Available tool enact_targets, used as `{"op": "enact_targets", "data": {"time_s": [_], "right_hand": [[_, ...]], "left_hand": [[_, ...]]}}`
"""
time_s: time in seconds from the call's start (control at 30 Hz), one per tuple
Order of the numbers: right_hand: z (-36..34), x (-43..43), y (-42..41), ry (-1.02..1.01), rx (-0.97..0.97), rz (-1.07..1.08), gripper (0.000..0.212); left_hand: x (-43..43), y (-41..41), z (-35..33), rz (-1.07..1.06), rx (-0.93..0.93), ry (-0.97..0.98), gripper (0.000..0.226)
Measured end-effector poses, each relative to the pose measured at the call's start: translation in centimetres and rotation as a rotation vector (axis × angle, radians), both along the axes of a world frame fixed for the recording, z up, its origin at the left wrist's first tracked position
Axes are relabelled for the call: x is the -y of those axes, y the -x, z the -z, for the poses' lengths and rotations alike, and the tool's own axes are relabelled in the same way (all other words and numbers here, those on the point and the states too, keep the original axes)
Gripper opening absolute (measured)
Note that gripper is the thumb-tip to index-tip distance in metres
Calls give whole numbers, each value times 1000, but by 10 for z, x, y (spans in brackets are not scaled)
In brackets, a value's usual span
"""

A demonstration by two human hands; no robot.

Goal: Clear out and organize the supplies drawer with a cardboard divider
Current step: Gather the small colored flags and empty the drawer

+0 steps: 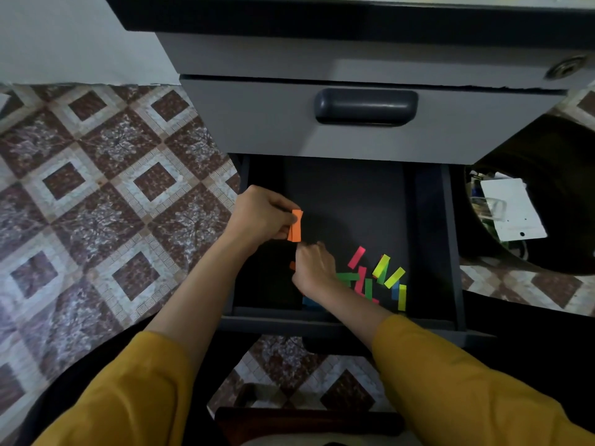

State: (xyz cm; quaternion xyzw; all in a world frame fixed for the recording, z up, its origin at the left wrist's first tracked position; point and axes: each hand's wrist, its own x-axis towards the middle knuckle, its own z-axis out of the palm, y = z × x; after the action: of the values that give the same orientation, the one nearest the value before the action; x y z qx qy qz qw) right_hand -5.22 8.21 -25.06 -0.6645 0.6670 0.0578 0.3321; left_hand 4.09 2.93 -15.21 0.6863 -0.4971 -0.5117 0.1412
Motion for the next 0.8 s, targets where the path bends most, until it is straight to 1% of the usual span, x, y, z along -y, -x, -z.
{"op": "enact_targets", "data": {"time_s": [0.1,0.17,0.23,0.3,0.37,0.4,0.47,0.6,0.7,0.8], "right_hand": [[-2,2,8,-65,98,133,19],[-8,8,24,-69,176,234,16],[-22,15,48,-80,245,344,18],[-39,19,69,-150,331,510,23],[-58,17,84,-283,469,663,22],[-66,15,89,-341,525,698,22],[-82,8,100,-370,589,703,19],[-103,-2,113,-312,725,728,18],[-107,-7,115,-273,746,722,24],[-107,-4,113,-281,750,693,25]], "left_hand": [[0,0,-3,16,-12,-4,12],[-2,2,-5,19,-75,-41,12],[-3,7,-10,18,-157,-82,13],[-5,13,-14,9,-218,-101,13],[-8,20,-17,4,-280,-114,14],[-11,24,-18,9,-303,-123,14],[-16,32,-21,34,-324,-135,13],[-24,44,-26,42,-379,-142,11],[-29,47,-24,51,-383,-131,10],[-27,52,-19,33,-362,-123,12]]}}
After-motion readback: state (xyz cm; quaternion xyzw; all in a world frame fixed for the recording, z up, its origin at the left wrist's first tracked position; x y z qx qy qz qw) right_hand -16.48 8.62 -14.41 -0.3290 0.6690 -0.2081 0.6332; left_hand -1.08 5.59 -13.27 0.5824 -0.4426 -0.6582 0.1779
